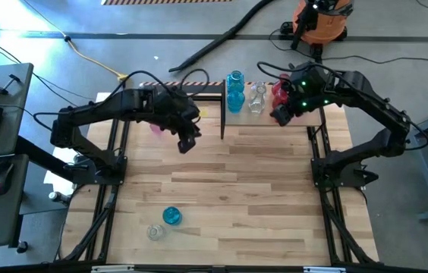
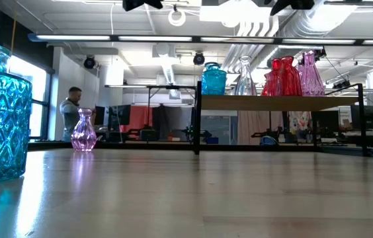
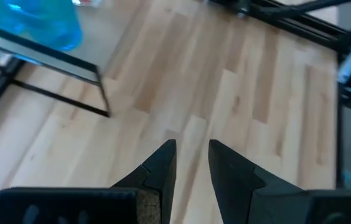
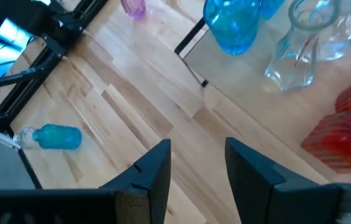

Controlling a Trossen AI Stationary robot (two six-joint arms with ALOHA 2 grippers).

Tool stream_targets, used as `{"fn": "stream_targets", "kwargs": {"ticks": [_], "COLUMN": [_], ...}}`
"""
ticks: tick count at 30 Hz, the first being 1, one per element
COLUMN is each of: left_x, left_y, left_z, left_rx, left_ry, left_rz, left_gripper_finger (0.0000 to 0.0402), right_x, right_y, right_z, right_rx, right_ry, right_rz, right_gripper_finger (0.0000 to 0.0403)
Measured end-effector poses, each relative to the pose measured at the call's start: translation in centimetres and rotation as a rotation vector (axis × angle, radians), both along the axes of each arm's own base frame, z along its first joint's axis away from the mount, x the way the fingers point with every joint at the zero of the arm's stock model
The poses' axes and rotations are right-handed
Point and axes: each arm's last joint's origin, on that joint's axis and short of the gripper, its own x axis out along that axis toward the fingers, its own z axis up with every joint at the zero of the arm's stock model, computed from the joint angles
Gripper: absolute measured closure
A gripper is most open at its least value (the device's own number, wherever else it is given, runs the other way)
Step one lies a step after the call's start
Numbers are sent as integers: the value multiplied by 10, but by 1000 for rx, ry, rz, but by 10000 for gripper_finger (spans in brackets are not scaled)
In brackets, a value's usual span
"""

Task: Sort vases onto shelf
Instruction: Put the blue vase on the shelf aligned with the other blue vase

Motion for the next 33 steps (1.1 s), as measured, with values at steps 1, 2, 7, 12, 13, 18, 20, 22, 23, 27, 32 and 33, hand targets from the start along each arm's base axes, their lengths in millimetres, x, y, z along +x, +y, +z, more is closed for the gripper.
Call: {"fn": "stream_targets", "kwargs": {"ticks": [1,2,7,12,13,18,20,22,23,27,32,33], "left_x": [0,0,1,0,0,-4,-6,-10,-12,-19,-25,-26], "left_y": [-2,-4,-10,-15,-17,-27,-32,-38,-40,-49,-64,-68], "left_z": [0,0,0,-1,-1,-5,-7,-9,-10,-14,-16,-16], "left_rx": [-10,-25,-76,-86,-83,-125,-155,-191,-207,-231,-239,-236], "left_ry": [-1,-2,-6,8,14,73,107,148,170,253,317,324], "left_rz": [-15,-32,-15,-11,-20,-81,-116,-154,-170,-206,-260,-276], "left_gripper_finger": [316,316,316,316,316,316,316,316,316,316,316,316], "right_x": [0,1,2,2,2,1,2,2,3,6,11,12], "right_y": [0,-1,-1,-1,-1,-1,-1,1,2,11,30,34], "right_z": [0,1,2,2,2,1,1,1,1,1,1,1], "right_rx": [-7,-15,-13,23,28,64,87,112,123,166,221,225], "right_ry": [-4,-8,-23,-33,-34,-39,-45,-51,-53,-60,-62,-62], "right_rz": [-4,-9,-25,-69,-75,-116,-140,-162,-168,-156,-143,-151], "right_gripper_finger": [272,272,272,272,272,272,272,272,272,272,272,272]}}
